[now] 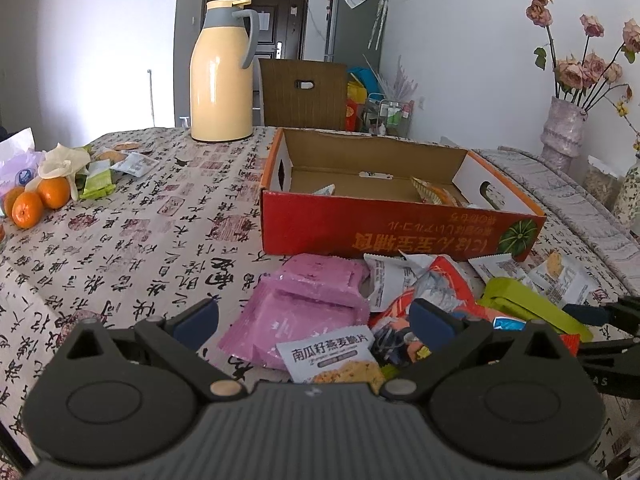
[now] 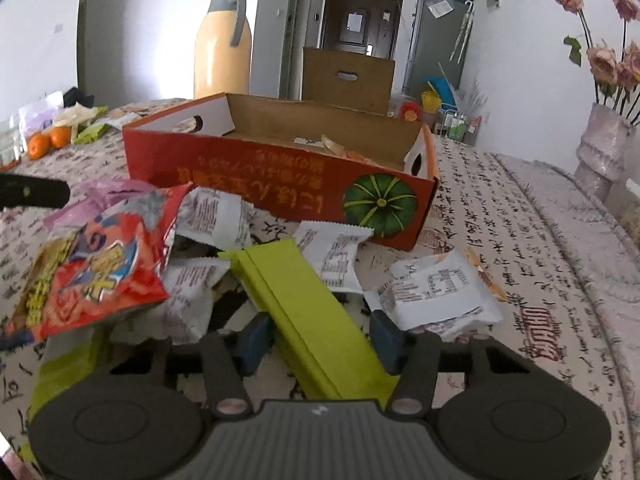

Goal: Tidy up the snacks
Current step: 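Grasp the yellow-green bar with the right tool while the left tool grasps the oat-crisp packet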

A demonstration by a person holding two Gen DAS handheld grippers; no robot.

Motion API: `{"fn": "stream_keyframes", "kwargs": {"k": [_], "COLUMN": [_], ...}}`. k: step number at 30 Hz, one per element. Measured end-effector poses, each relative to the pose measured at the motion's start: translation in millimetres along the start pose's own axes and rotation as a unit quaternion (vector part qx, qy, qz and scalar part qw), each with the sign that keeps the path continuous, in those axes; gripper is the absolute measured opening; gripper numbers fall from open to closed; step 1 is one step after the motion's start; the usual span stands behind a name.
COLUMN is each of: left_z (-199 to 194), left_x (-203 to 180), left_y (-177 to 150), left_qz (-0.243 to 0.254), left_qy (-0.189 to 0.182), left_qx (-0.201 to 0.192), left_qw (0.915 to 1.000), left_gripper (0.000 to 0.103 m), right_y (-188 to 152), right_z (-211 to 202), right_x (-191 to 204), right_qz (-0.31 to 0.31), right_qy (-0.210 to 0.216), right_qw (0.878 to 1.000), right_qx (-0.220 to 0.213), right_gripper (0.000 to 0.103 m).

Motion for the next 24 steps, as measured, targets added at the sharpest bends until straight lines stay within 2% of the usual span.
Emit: {"fn": "stream_keyframes", "kwargs": {"k": [3,5,13,17,21,24], "left_z": [-0.8,-1.2,-2.2,-1.3,0.4,3.2], "left_x": [4.0,6.8,13.8,16.8,17.2,17.0], "left_y": [-1.9,-3.3,-7.6,-10.9,-14.0,-17.0], "left_qz": [-0.004,-0.007,-0.013,-0.012,-0.009,-0.013], "left_qy": [-0.002,-0.003,-0.005,-0.006,-0.008,-0.004], "left_qx": [0.000,0.001,0.008,0.016,0.025,0.035], "left_qw": [1.0000,1.0000,0.9999,0.9998,0.9996,0.9993], "left_gripper": [0.103,0.103,0.103,0.103,0.103,0.103], "right_y": [-2.5,-4.4,3.6,6.1,1.6,-0.1], "right_z": [-6.1,-9.5,5.3,9.7,0.9,-13.7], "right_x": [1.1,5.5,16.4,15.1,14.1,13.0], "right_qz": [0.019,0.022,0.025,0.040,0.056,0.072], "right_qy": [0.017,0.018,0.028,0.040,0.023,0.015], "right_qw": [1.000,1.000,0.999,0.998,0.998,0.997], "right_qx": [0.008,0.011,0.022,0.022,-0.001,-0.031], "right_gripper": [0.043,0.042,0.045,0.042,0.033,0.032]}}
Point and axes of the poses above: each gripper's, at about its wrist camera, not at the fingertips, and z roughly the way its jaws point, x to its left, y to its top, the point moved 6 cm from there along z, roughly the way its jaws point, and after that the axes turned 4 degrees about x, right-handed, at the moved point
